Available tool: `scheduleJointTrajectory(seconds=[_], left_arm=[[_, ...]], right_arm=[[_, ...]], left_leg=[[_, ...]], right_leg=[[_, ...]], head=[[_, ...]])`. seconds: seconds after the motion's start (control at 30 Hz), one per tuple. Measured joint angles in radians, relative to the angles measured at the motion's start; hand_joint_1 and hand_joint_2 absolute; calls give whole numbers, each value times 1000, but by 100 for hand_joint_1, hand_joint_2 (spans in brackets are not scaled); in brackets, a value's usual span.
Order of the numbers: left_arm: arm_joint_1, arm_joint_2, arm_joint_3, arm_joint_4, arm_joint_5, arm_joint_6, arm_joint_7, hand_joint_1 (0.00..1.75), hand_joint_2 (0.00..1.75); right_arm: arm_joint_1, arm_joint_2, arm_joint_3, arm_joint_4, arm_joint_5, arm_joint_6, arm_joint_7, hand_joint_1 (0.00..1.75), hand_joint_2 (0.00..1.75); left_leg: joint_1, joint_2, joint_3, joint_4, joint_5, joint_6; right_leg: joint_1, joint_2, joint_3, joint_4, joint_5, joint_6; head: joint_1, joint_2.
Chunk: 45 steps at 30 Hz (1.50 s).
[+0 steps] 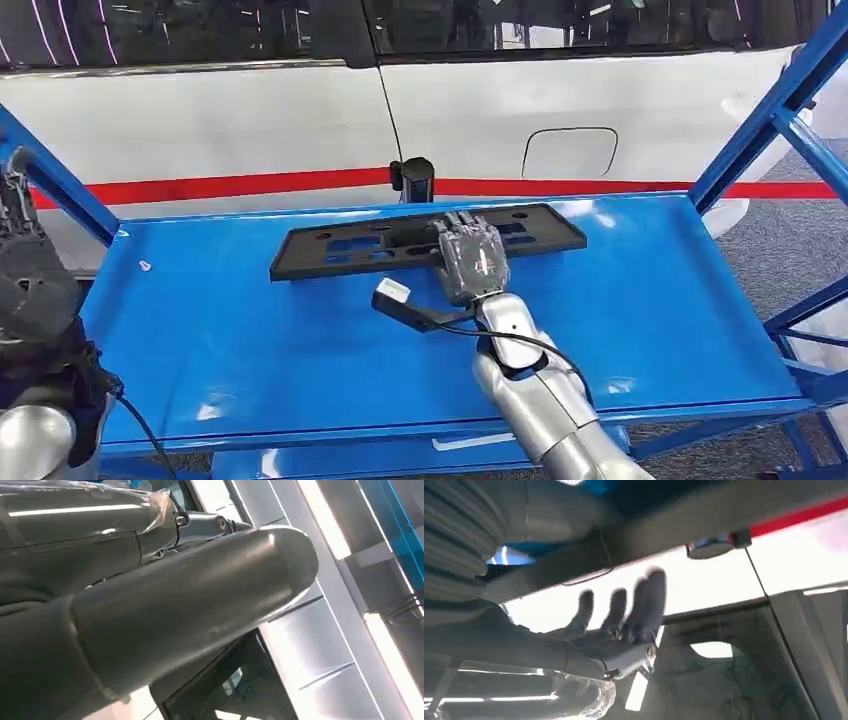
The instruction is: Take the parts from the cabinet and place them on the table.
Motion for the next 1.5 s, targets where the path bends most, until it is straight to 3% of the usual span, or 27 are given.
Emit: scheduleJointTrajectory(seconds=[0.6,0.73,0.77,0.93,1.13,1.5], left_arm=[[110,-13,50,-23,61,1,-56,0,0],[140,-28,50,-23,63,0,-89,0,0],[149,-36,49,-21,63,0,-102,0,175],[186,-76,33,12,36,-1,-155,0,175],[181,-106,-16,43,-53,6,-140,0,175],[184,-113,-52,78,-58,3,-132,0,175]], right_arm=[[1,3,-82,-130,-41,5,-14,175,175],[17,-2,-109,-168,-87,-34,-22,175,175],[23,-6,-121,-194,-107,-43,-27,175,175],[55,-30,-215,-405,-189,-66,-59,175,175],[86,-57,-305,-599,-241,-74,-90,175,175],[105,-77,-335,-692,-307,-71,-100,175,175]], left_leg=[[0,0,0,0,0,0],[0,0,0,0,0,0],[0,0,-1,0,0,0],[-1,0,-1,0,-1,1],[-3,0,-1,0,-1,1],[-2,0,0,0,-1,1]], right_leg=[[0,0,0,0,0,0],[0,0,-1,0,0,0],[0,0,-1,0,0,0],[-1,0,-2,-1,0,0],[-1,0,-2,-1,0,0],[-1,0,-2,-1,0,0]], head=[[0,0],[0,0],[0,0],[0,0],[0,0],[0,0]])
